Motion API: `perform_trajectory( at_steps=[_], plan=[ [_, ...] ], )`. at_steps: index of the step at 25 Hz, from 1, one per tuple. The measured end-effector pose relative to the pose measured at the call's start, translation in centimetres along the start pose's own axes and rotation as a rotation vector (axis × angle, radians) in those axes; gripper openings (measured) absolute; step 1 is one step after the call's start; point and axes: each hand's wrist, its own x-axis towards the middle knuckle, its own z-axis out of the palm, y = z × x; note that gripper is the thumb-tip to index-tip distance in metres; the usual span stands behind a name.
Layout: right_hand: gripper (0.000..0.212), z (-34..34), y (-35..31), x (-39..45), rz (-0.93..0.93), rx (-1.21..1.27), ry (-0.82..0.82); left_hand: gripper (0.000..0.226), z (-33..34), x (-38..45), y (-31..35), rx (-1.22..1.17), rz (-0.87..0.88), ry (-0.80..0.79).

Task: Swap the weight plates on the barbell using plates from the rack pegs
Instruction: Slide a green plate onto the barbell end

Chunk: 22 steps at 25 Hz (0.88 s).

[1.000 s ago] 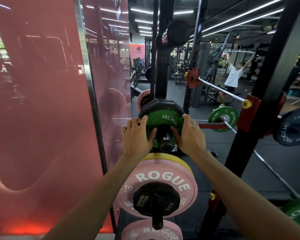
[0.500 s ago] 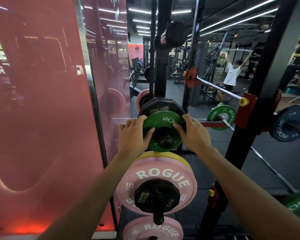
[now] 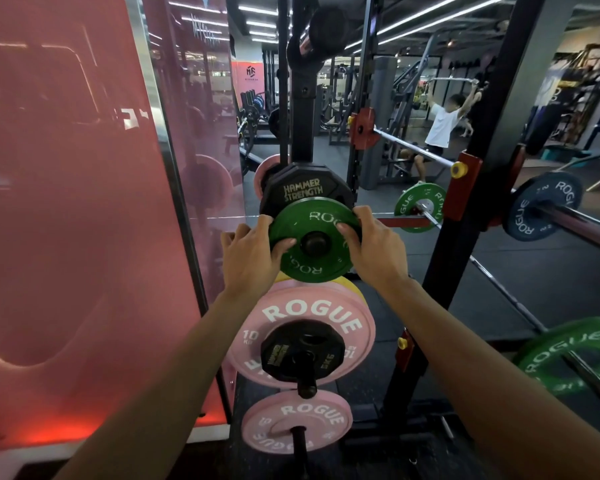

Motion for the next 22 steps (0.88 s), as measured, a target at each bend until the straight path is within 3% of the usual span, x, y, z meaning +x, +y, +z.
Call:
perform_trajectory(
  at_steps=[9, 14, 22],
  plan=[
    [0.032, -8.5, 0.4, -7.4, 0.007, 0.000, 0.058, 0.045, -5.4, -4.6, 7.2, -0.012, 0.095, 0.082],
    [0.035, -18.1, 4.6, -15.5, 0.091, -0.130, 0.181, 0.047, -5.3, -8.4, 17.4, -0.046, 0.228, 0.022],
    [0.036, -32.8, 12.3, -28.5, 0.390, -0.369, 0.200, 0.048, -1.5, -15.5, 35.2, -0.299, 0.442, -0.105]
  ],
)
